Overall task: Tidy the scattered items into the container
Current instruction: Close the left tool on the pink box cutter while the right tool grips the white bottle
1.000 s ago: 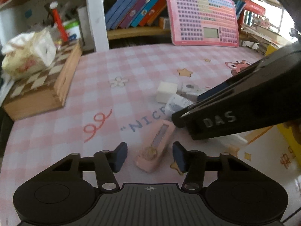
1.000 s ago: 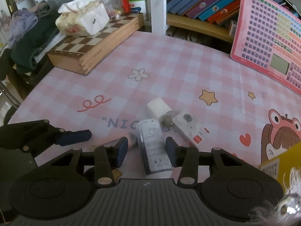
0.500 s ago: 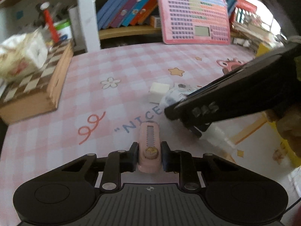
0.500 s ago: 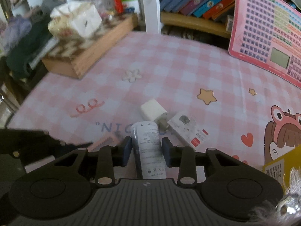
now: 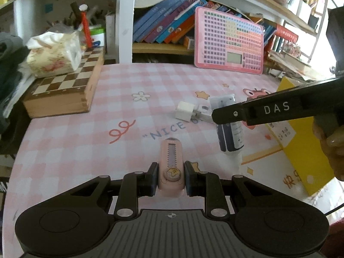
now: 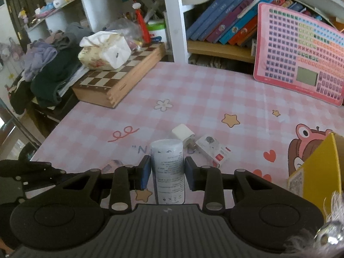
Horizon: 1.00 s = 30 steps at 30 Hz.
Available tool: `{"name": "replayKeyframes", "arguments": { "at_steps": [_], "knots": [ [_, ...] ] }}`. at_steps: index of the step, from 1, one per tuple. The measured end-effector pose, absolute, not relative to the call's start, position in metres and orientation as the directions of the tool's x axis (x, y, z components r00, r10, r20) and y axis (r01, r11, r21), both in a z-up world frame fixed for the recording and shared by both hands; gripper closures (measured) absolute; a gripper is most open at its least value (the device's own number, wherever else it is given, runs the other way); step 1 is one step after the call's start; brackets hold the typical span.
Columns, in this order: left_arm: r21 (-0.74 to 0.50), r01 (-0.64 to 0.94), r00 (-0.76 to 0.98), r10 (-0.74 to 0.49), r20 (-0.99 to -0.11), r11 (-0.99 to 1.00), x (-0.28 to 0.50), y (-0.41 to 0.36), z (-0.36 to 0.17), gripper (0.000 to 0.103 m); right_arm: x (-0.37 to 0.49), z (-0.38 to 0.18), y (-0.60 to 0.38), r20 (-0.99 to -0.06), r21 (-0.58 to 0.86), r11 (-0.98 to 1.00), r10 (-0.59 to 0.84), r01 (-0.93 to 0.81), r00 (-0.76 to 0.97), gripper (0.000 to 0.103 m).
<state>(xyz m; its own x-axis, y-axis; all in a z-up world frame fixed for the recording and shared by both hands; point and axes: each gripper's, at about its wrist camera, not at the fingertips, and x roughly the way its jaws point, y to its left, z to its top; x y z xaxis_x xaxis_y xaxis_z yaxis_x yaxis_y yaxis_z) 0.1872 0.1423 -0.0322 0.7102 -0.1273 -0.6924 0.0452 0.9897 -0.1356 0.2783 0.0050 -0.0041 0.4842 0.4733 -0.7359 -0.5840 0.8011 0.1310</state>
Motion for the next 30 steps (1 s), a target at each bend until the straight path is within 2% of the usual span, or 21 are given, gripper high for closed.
{"name": "replayKeyframes", "arguments": {
  "at_steps": [15,30],
  "knots": [
    [-0.17,0.045,0.774,-0.142,-0.617,0.984,0.125,0.142,0.006,0.08,0.217,0.028,-0.012,-0.653,0.121,0.807,0.503,-0.578,0.566,0.073],
    [-0.142,0.064,0.787,-0.137,-0.601,0.988,0.066,0.14,0.029,0.08,0.149,0.052,-0.033,-0.604,0.11,0.814,0.51,-0.57,0.612,0.073]
  ]
}}
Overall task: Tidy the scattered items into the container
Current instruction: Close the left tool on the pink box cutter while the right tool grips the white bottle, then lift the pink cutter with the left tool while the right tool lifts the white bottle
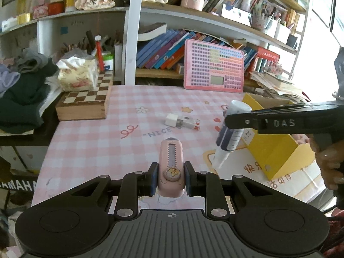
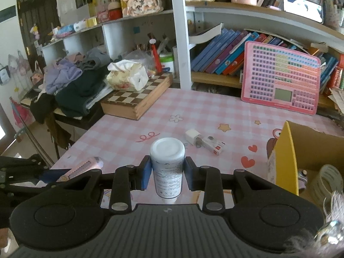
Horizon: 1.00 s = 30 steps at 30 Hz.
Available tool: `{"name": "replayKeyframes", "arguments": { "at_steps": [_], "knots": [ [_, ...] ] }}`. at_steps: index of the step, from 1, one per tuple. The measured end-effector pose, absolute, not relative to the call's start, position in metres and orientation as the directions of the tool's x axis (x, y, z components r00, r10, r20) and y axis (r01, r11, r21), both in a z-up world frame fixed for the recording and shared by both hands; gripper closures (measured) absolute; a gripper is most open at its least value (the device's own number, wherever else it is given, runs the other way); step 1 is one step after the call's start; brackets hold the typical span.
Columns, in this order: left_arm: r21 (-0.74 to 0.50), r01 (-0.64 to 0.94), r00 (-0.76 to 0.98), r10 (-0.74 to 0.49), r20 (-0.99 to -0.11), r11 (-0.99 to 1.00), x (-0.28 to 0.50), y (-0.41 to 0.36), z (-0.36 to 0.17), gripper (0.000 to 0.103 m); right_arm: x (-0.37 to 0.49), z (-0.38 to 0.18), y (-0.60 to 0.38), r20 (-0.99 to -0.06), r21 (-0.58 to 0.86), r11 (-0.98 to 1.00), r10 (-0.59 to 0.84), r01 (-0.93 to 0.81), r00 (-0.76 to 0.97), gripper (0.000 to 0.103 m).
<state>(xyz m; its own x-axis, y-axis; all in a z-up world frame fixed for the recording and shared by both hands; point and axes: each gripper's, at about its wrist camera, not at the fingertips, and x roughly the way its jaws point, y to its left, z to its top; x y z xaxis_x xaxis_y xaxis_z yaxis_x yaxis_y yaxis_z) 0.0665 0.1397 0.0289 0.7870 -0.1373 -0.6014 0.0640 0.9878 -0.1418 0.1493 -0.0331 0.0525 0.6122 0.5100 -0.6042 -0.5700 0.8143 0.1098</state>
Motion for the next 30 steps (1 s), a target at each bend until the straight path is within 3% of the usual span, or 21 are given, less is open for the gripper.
{"name": "replayKeyframes", "arguments": {
  "at_steps": [11,30],
  "knots": [
    [-0.153,0.158,0.804,-0.217,-0.554,0.976,0.028,0.126,0.05,0.08,0.087,0.065,-0.058,-0.595,0.123,0.839,0.489,-0.529,0.637,0.073],
    [-0.129,0.359,0.752,-0.369,-0.546,0.924,-0.008,0.086,0.057,0.08,0.008,0.054,-0.106,-0.629,0.199,0.898,0.423,-0.392,0.652,0.073]
  ]
}}
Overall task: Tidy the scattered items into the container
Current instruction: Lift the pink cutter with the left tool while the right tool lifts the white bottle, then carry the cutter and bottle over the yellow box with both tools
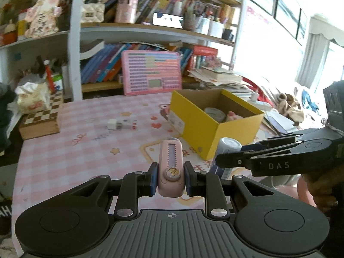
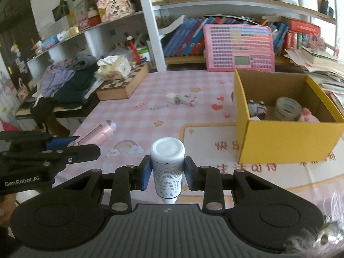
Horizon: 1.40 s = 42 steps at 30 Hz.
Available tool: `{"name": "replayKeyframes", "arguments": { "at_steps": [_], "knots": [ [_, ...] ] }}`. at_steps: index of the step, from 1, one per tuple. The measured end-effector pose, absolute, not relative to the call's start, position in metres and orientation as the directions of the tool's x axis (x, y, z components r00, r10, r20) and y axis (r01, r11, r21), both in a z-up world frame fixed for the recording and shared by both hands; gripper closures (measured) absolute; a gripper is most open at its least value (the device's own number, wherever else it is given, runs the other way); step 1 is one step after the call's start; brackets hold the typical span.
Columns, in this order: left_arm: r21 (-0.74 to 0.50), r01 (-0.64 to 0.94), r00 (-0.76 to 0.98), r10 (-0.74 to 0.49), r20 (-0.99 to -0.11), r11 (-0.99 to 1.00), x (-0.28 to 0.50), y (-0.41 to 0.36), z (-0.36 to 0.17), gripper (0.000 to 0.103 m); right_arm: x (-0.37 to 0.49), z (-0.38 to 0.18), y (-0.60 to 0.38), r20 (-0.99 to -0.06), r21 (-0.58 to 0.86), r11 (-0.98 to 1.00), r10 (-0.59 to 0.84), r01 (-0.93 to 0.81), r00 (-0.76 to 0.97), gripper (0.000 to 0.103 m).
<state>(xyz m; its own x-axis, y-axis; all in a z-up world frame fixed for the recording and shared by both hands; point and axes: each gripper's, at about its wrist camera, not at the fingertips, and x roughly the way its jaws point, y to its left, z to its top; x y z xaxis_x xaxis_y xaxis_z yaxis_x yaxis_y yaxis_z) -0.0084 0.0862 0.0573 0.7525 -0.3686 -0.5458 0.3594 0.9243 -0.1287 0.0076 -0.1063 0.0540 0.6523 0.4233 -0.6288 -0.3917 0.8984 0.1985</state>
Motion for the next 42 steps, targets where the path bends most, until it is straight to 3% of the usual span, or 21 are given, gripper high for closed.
{"name": "replayKeyframes", "arguments": {
  "at_steps": [42],
  "knots": [
    [-0.148,0.591,0.605,-0.557,-0.569,0.793,0.066,-0.043,0.052,0.08,0.034,0.052,-0.252,-0.676,0.176,0.976,0.216,-0.131,0.705,0.073]
  ]
}}
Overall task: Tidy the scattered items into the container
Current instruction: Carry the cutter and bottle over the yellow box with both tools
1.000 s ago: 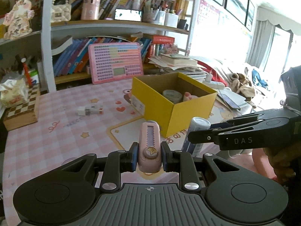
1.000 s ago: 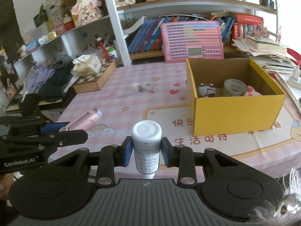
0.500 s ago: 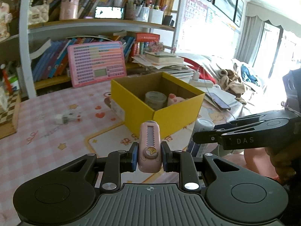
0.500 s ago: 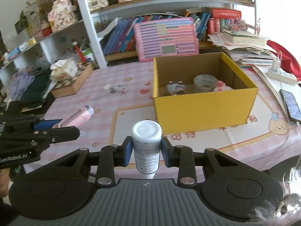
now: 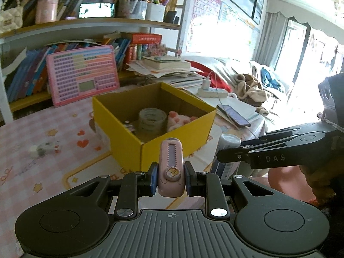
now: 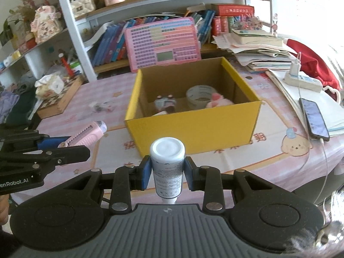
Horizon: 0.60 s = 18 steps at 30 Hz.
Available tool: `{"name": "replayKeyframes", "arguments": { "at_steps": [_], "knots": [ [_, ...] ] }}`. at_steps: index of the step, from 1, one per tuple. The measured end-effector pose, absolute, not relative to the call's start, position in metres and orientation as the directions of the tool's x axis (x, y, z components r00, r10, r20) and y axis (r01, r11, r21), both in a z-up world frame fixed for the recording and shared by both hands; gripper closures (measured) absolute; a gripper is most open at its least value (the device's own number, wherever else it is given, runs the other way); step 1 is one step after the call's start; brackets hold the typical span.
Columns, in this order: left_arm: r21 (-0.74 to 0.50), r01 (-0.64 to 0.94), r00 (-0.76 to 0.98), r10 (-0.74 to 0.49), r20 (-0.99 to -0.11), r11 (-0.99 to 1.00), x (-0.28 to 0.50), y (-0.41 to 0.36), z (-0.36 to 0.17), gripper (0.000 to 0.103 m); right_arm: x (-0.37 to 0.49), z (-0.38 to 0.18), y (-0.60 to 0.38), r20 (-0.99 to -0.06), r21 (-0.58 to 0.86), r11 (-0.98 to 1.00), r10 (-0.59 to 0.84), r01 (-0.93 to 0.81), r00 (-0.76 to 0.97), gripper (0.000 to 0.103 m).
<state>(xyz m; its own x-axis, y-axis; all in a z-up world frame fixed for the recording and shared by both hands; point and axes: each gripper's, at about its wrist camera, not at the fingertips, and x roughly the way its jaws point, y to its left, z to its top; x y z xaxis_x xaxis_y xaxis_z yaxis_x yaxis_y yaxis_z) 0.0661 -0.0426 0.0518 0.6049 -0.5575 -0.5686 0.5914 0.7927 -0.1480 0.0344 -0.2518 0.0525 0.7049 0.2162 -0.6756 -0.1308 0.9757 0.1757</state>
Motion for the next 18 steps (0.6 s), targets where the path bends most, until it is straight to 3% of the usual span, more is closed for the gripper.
{"name": "replayKeyframes", "arguments": {
  "at_steps": [18],
  "knots": [
    [-0.079,0.565,0.665,-0.509,-0.546,0.822,0.129,-0.105,0.064,0.08,0.101,0.082,-0.319,-0.549,0.179,0.965,0.259,-0.191,0.795,0.073]
  ]
}}
